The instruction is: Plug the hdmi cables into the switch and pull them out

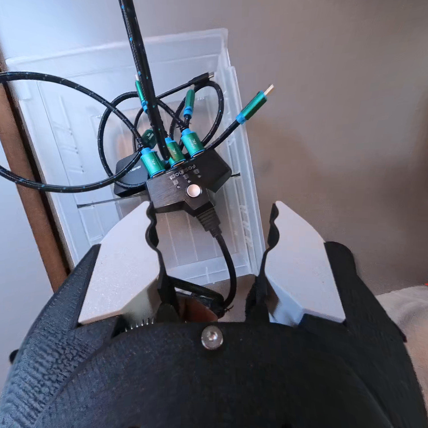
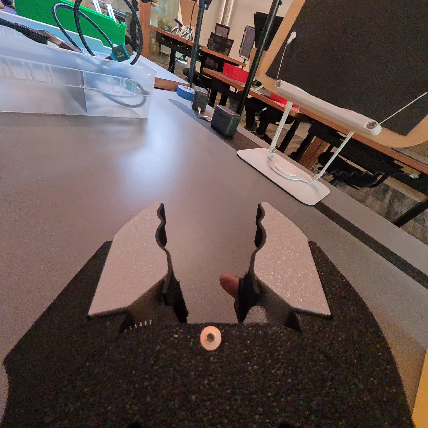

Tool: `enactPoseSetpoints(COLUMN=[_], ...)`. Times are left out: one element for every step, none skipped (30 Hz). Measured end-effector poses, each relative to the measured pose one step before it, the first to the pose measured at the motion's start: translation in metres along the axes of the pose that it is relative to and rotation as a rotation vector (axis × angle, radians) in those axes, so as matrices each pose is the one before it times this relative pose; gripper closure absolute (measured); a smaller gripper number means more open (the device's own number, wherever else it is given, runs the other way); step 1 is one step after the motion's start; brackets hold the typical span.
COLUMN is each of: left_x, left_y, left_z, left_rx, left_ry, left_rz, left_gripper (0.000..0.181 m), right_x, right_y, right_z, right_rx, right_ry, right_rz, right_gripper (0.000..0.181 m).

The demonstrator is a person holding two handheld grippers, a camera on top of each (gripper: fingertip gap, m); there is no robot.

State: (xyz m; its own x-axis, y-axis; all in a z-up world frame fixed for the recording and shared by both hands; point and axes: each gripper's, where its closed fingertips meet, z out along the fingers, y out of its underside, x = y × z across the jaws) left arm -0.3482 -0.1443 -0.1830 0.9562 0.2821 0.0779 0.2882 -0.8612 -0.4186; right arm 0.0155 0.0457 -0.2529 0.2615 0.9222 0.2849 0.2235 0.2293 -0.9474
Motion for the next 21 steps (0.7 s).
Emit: enactPoseSetpoints(left_x=[-0.00009,0.00264,0.00360,0.00187,0.00024,-0.00142,-0.00382,-0.00557,-0.00504,-0.00412,-0.00327,-0.00146,-0.00029,-0.00012,0.00000,0.00010,-0.00077,-0.00176,-0.00034,0.00316,0.00588], left_y=[0.00310,0.00354,0.00317,0.00259,0.00267,0.00316,0.00383,0.00509,0.00541,0.00253,-0.00023,0.00002,-0.00008,-0.00007,0.00139,0.00316,0.00288,0.00095,0.00015,0.00120,0.00315], left_z=[0.00350,0.00464,0.00542,0.00600,0.00602,0.00604,0.00612,0.00626,0.00567,0.00358,0.00115,0.00002,-0.00027,-0.00035,-0.00022,-0.00040,-0.00115,-0.00218,-0.00241,-0.00099,0.00101], left_rx=[-0.0219,-0.0221,-0.0182,-0.0142,-0.0148,-0.0168,-0.0191,-0.0260,-0.0288,-0.0103,0.0045,-0.0021,-0.0025,-0.0028,-0.0124,-0.0224,-0.0121,0.0080,0.0170,0.0096,-0.0076], left_ry=[-0.0040,0.0092,0.0094,-0.0048,-0.0151,-0.0213,-0.0308,-0.0363,-0.0301,-0.0247,-0.0198,-0.0043,0.0052,0.0070,0.0069,0.0065,-0.0010,-0.0083,0.0030,0.0288,0.0479], left_rz=[-0.0019,0.0131,0.0245,0.0206,0.0148,0.0086,0.0059,0.0115,0.0128,0.0090,0.0077,0.0007,-0.0102,-0.0153,-0.0141,-0.0109,-0.0076,-0.0089,-0.0168,-0.0273,-0.0327], left_gripper=[0.089,0.093,0.099,0.100,0.102,0.103,0.103,0.103,0.103,0.103,0.107,0.110,0.110,0.111,0.111,0.111,0.111,0.109,0.108,0.108,0.109], right_x=[0.00311,0.00369,0.00381,0.00482,0.00484,0.00392,0.00337,0.00342,0.00225,0.00145,0.00137,0.00013,0.00020,0.00021,0.00034,-0.00017,-0.00027,-0.00044,-0.00020,0.00024,-0.00008], right_y=[0.00133,0.00097,0.00033,0.00058,0.00087,0.00087,0.00088,0.00064,0.00026,-0.00023,-0.00051,-0.00005,0.00028,0.00096,0.00132,0.00131,0.00100,0.00057,0.00039,0.00035,0.00060], right_z=[-0.00024,-0.00010,-0.00165,-0.00194,-0.00130,-0.00102,-0.00106,-0.00071,-0.00089,-0.00196,0.00006,-0.00125,-0.00002,0.00037,0.00072,0.00016,0.00014,0.00005,0.00007,0.00015,0.00034], right_rx=[-0.0042,-0.0034,0.0001,0.0014,-0.0007,-0.0013,-0.0001,0.0012,0.0049,0.0086,0.0080,0.0037,-0.0003,-0.0047,-0.0082,-0.0086,-0.0062,-0.0052,-0.0047,-0.0037,-0.0043], right_ry=[0.0069,0.0113,0.0111,0.0154,0.0157,0.0106,0.0072,0.0072,0.0030,0.0003,0.0007,-0.0009,-0.0024,-0.0010,0.0003,0.0006,0.0011,0.0008,0.0024,0.0042,0.0018], right_rz=[0.0160,0.0163,0.0151,0.0191,0.0264,0.0305,0.0316,0.0313,0.0265,0.0212,0.0172,0.0134,0.0096,0.0063,0.0017,-0.0041,-0.0083,-0.0101,-0.0106,-0.0104,-0.0072], right_gripper=[0.106,0.106,0.106,0.107,0.107,0.108,0.108,0.109,0.109,0.109,0.110,0.110,0.111,0.112,0.112,0.112,0.112,0.112,0.112,0.112,0.113])
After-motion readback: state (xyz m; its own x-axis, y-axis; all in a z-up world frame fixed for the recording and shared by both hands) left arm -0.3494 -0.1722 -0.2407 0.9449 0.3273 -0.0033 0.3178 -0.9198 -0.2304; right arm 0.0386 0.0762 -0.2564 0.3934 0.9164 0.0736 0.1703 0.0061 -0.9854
